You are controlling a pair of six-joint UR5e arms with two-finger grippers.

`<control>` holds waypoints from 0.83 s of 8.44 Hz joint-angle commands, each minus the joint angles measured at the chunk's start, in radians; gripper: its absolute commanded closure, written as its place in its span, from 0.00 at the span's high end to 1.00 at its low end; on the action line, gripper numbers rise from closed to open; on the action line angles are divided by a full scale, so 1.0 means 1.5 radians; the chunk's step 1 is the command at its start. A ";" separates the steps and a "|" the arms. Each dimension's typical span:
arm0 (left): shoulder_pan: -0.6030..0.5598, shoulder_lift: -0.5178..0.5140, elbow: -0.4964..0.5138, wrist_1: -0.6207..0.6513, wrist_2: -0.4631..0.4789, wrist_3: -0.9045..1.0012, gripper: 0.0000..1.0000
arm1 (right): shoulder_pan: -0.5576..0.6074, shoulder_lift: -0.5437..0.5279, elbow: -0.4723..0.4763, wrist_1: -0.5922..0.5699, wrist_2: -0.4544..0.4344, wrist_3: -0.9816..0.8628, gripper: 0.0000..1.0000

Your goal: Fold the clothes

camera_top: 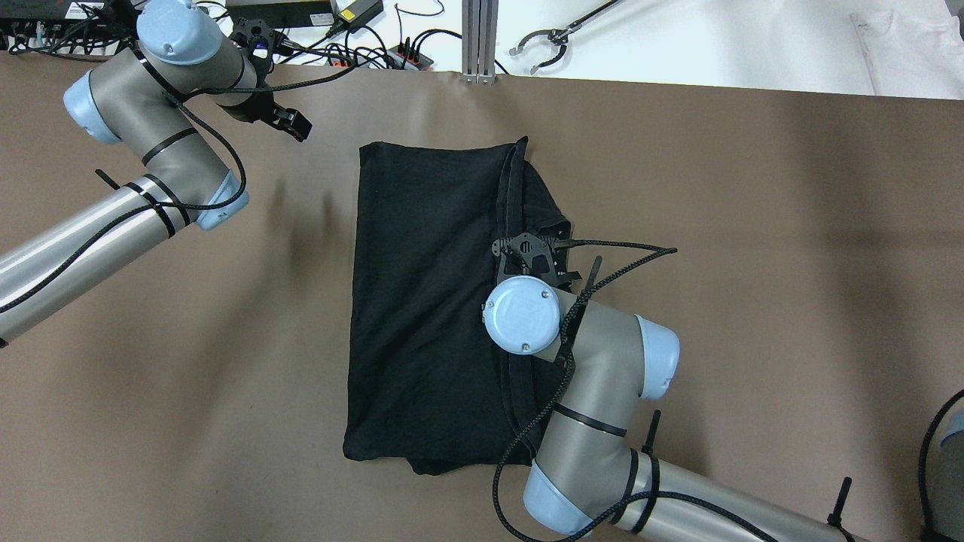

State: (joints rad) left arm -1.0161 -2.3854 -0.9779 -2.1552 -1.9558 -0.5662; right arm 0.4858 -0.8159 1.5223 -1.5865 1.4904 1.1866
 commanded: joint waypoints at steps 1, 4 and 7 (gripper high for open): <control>0.000 0.000 0.000 0.000 0.000 0.000 1.00 | 0.002 0.009 -0.031 -0.008 0.008 -0.037 0.94; 0.000 0.000 0.000 0.000 0.001 0.000 1.00 | 0.059 -0.016 -0.031 -0.036 0.091 -0.128 0.94; 0.001 0.004 0.000 0.000 0.001 0.001 1.00 | 0.113 -0.108 0.048 -0.031 0.105 -0.215 0.94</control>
State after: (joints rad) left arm -1.0154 -2.3842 -0.9771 -2.1552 -1.9549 -0.5660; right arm 0.6155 -0.8955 1.5208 -1.6361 1.6308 0.9235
